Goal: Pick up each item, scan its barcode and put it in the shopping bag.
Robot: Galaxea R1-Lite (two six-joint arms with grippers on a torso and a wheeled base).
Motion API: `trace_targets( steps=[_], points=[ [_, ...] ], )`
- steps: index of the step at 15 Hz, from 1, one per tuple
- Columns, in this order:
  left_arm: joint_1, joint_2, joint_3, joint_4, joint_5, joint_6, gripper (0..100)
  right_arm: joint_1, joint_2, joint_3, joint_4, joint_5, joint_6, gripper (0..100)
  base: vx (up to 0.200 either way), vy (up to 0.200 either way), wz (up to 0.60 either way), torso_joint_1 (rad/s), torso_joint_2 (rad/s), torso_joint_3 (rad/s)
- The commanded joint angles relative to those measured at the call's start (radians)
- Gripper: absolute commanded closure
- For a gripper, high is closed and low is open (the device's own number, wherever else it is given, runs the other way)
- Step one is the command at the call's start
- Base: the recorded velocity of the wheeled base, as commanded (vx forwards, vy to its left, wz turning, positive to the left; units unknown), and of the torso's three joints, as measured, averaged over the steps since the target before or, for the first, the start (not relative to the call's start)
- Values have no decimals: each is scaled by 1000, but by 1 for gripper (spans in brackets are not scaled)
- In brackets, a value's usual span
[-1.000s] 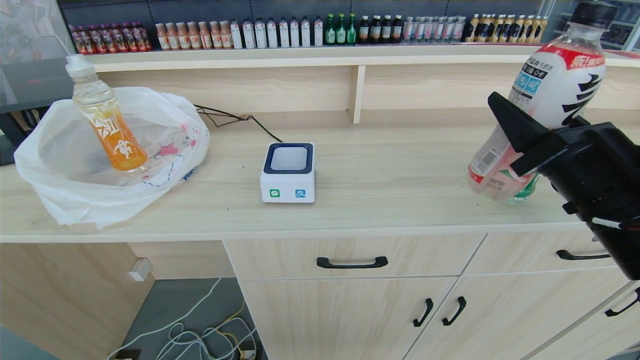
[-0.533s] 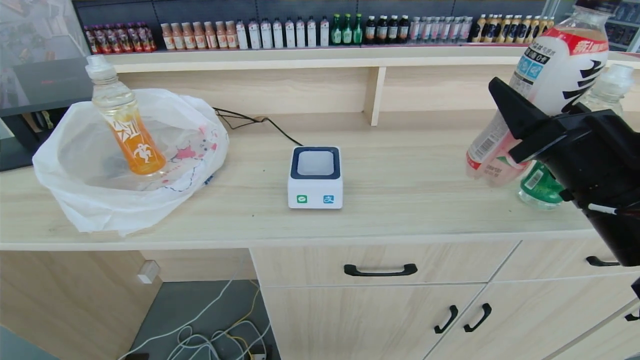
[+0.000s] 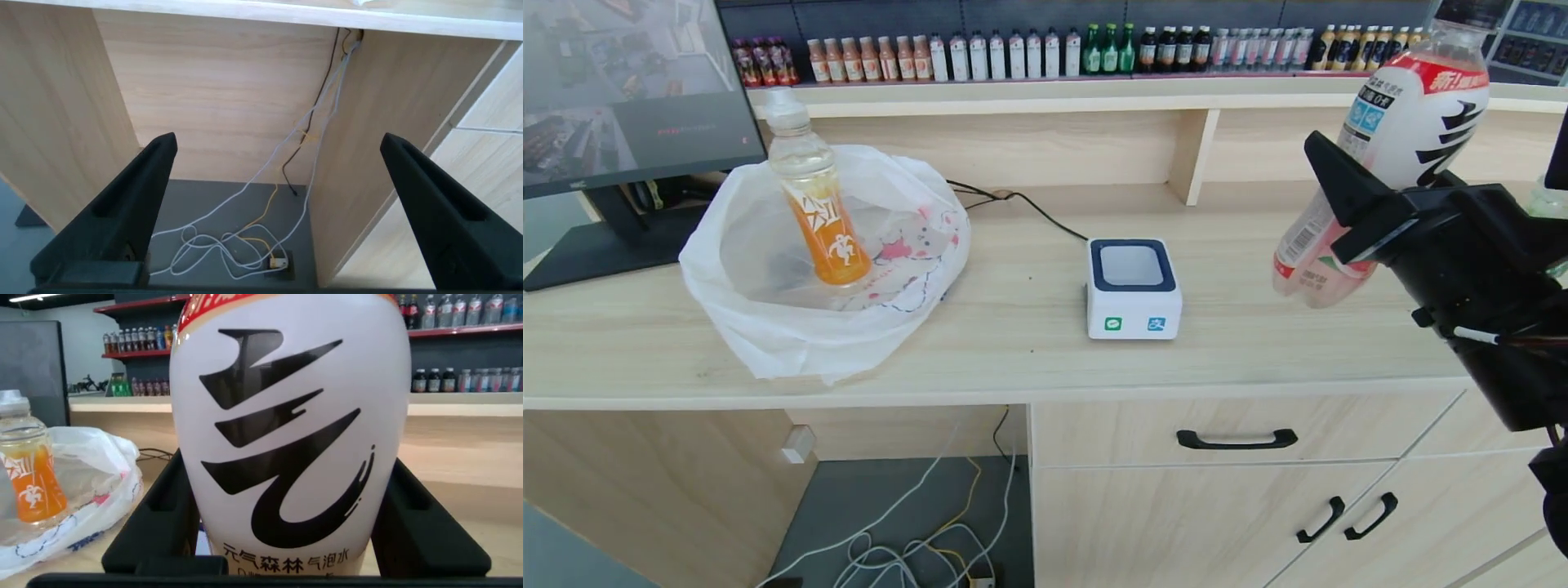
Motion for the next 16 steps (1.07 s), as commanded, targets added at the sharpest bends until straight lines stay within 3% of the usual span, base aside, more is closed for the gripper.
trace_targets(
  steps=[1,8,10,14,16],
  points=[
    [0,0,0,0,0,0,0,8,1,-33,-2,-27,8,100,0,200,0,7,2,2],
    [0,0,0,0,0,1,0,15,-5,-26,-2,-30,9,100,0,200,0,5,0,3],
    [-2,0,0,0,0,6,0,8,-19,40,-2,-30,-20,100,0,0,0,0,0,0],
    [0,0,0,0,0,4,0,-17,-17,10,-2,-36,-61,100,0,0,0,0,0,0],
    [0,0,0,0,0,4,0,-81,-20,6,-2,-30,-95,100,0,0,0,0,0,0]
  ],
)
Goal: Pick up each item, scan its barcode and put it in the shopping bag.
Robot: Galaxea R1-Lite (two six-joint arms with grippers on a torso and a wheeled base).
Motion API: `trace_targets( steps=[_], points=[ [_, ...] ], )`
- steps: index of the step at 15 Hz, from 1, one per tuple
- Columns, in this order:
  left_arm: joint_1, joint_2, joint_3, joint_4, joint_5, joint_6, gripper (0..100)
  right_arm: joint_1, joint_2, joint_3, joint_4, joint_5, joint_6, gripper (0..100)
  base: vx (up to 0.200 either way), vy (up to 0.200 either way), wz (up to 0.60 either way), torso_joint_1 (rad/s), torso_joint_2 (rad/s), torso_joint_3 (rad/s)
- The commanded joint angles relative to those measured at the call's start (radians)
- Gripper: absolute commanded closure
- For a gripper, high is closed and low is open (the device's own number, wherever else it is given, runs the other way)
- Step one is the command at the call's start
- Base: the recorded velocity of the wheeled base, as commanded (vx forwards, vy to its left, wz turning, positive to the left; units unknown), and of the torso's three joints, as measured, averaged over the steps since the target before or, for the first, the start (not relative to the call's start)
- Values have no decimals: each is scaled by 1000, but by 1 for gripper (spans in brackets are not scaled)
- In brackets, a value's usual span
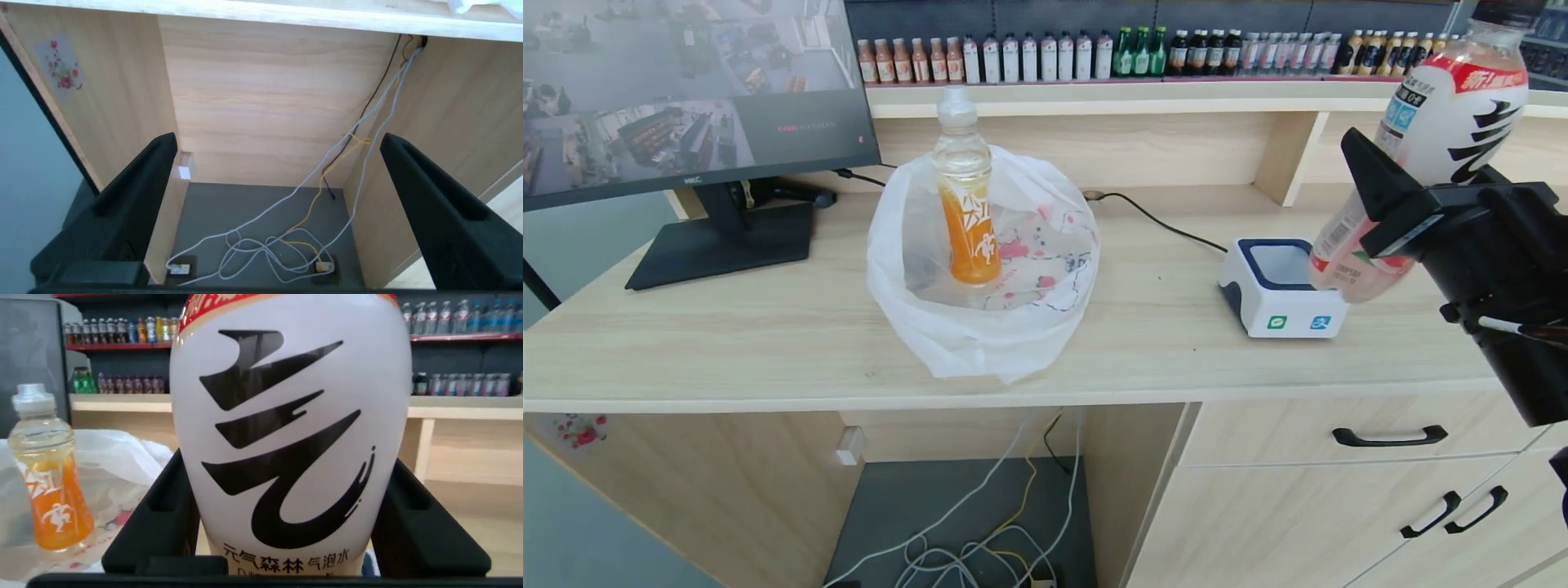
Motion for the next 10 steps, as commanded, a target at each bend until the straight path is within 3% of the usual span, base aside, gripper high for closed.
trace_targets(
  steps=[1,5,8,10],
  points=[
    [0,0,0,0,0,0,0,-37,-3,-15,2,9,-29,100,0,0,0,0,0,0],
    [0,0,0,0,0,0,0,-41,2,-49,2,70,-216,100,0,0,0,0,0,0],
    [1,0,0,0,0,0,0,-47,29,-93,2,98,-285,100,0,0,0,0,0,0],
    [1,0,0,0,0,0,0,-70,54,-148,2,182,-328,100,0,0,0,0,0,0]
  ],
)
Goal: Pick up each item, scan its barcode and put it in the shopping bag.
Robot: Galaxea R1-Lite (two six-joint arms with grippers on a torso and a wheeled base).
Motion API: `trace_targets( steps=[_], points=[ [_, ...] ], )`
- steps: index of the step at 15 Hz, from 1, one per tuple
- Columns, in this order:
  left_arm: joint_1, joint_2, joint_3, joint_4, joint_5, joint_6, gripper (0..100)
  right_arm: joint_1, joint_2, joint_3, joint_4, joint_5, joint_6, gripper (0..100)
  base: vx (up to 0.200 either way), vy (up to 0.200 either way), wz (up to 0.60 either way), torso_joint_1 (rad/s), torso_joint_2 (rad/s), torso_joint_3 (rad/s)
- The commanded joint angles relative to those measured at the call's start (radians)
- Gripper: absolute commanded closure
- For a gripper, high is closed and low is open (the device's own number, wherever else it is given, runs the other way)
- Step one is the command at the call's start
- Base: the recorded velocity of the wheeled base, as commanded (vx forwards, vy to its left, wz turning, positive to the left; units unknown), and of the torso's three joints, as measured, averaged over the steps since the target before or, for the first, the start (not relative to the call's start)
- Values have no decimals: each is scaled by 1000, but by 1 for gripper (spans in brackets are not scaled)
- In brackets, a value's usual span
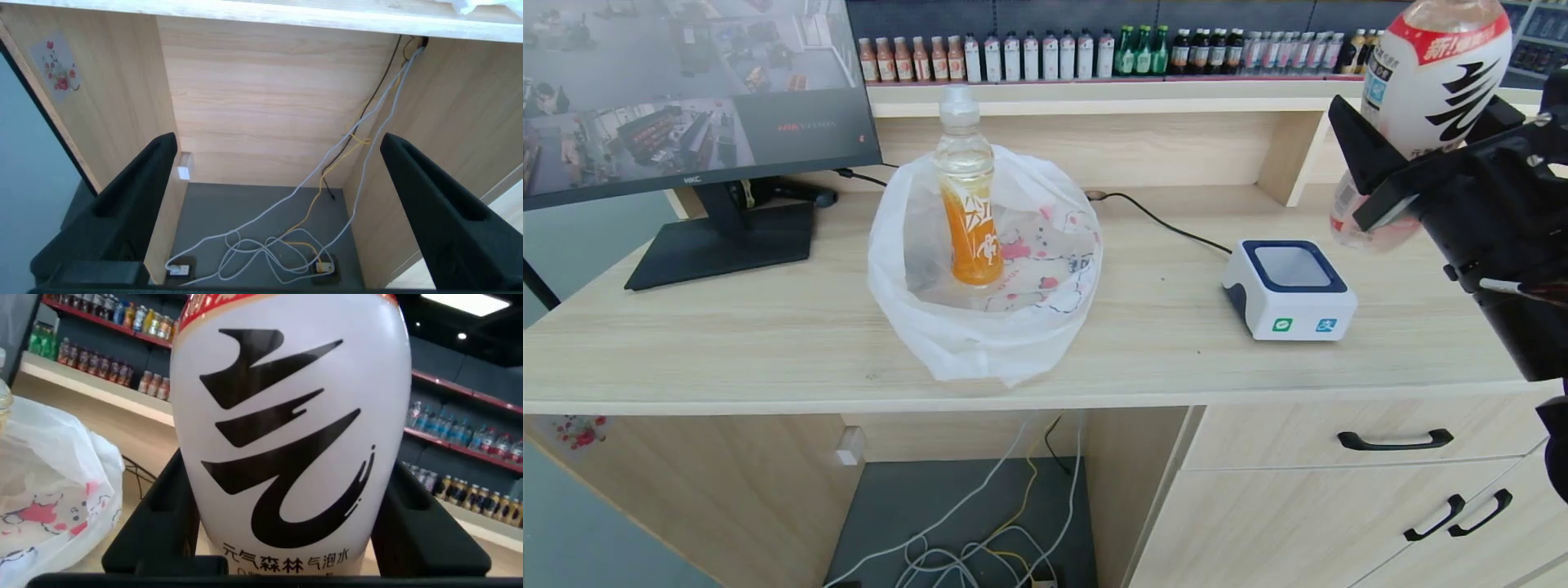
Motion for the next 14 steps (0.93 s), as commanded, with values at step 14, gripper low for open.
trace_targets(
  steps=[14],
  points=[
    [-1,0,0,0,0,0,0,-126,108,-130,84,491,-320,100,0,0,0,0,0,0]
  ],
)
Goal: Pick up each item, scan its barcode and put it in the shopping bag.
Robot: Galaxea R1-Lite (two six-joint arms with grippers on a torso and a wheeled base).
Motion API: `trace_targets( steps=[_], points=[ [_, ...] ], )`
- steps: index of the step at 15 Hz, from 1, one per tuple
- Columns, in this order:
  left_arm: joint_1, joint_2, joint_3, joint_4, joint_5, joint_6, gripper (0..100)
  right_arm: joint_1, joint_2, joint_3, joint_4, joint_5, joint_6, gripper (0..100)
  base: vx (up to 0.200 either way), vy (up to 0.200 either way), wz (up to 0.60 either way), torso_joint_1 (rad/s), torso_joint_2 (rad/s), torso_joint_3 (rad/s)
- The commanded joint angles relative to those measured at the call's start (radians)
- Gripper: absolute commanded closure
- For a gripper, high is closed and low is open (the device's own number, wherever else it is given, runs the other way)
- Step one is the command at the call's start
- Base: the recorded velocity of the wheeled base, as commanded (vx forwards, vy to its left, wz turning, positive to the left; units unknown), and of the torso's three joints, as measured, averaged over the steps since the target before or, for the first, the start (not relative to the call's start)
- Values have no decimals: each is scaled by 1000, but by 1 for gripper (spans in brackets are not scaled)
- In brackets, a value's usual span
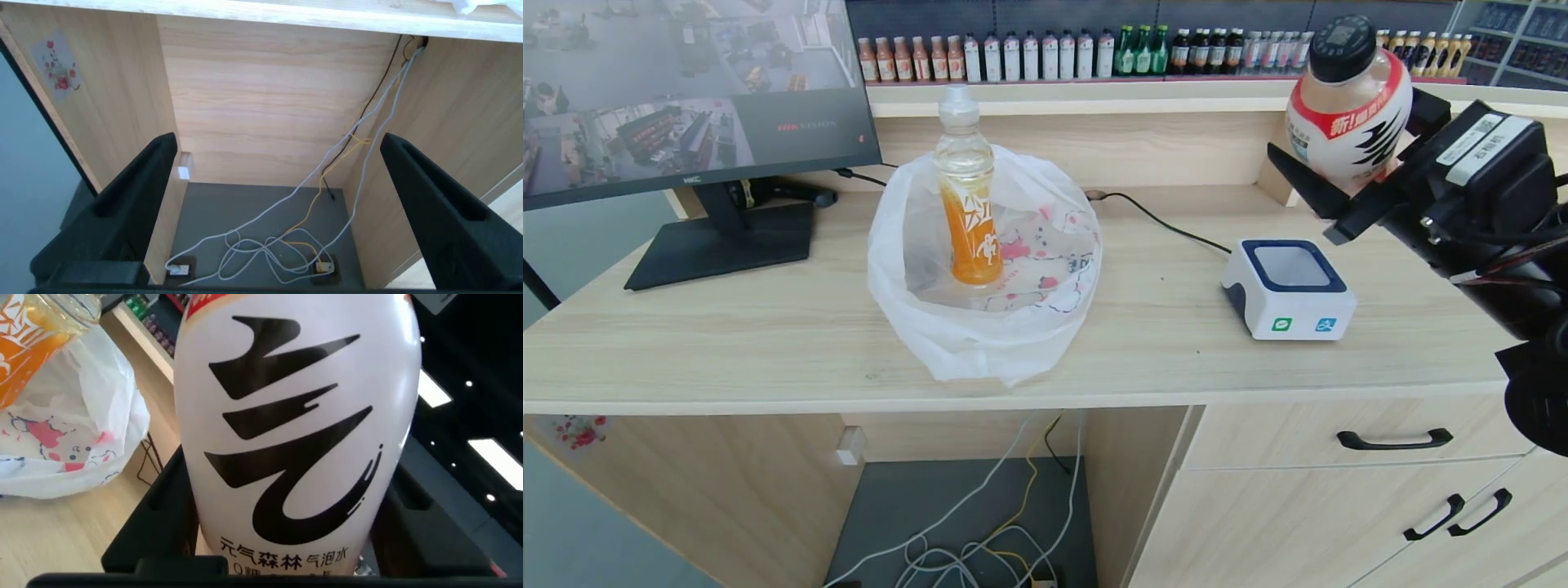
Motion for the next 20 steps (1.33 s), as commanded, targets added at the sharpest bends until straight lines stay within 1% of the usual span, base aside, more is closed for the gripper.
trace_targets(
  steps=[1,3,5,6,7,11,12,13,14,15,20],
  points=[
    [-1,0,0,0,0,0,0,-1,17,-3,0,16,-16,100,0,0,0,0,0,0],
    [-1,0,0,0,0,0,0,-2,22,-2,-1,45,-51,100,0,0,0,0,0,0],
    [1,0,0,0,0,0,0,-2,48,34,-14,91,-108,100,0,0,0,0,0,0],
    [-1,0,0,0,0,0,0,-7,71,64,-47,102,-125,100,0,0,0,0,0,0],
    [1,0,0,0,0,0,0,-6,100,69,-84,107,-123,100,0,0,0,0,0,0],
    [-1,0,0,0,0,0,0,-12,158,35,-86,165,-128,100,0,0,0,0,0,0],
    [1,0,0,0,0,0,0,-35,161,29,-86,206,-133,100,0,0,0,0,0,0],
    [1,0,0,0,0,0,0,-52,161,26,-86,217,-134,100,0,0,0,0,0,0],
    [-1,0,0,0,0,0,0,-94,163,20,-86,246,-136,100,0,0,0,0,0,0],
    [-1,0,0,0,0,0,0,-111,165,18,-86,256,-136,100,0,0,0,0,0,0],
    [-1,0,0,0,0,0,0,-116,184,0,-86,249,-137,100,0,0,0,0,0,0]
  ],
)
